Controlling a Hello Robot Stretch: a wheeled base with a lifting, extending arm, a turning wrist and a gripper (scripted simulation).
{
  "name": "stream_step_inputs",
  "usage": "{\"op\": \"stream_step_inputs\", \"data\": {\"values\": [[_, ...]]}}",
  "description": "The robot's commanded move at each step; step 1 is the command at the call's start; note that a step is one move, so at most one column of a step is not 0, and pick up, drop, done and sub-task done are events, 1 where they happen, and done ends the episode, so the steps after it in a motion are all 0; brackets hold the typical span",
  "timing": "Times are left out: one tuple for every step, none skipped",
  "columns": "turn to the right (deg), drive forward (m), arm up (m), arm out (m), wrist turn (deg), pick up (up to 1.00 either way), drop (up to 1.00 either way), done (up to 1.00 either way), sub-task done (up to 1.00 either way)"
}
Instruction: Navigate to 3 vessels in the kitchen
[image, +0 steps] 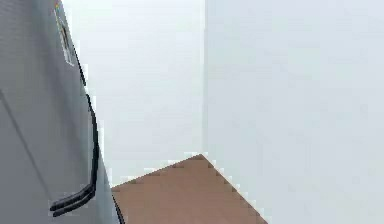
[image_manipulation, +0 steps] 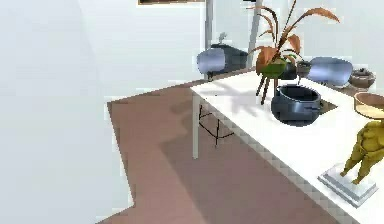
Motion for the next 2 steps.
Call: {"op": "stream_step_inputs", "data": {"values": [[45.0, 0.0, 0.0, 0.0, 0.0, 0.0, 0.0, 0.0, 0.0], [45.0, 0.0, 0.0, 0.0, 0.0, 0.0, 0.0, 0.0, 0.0]]}}
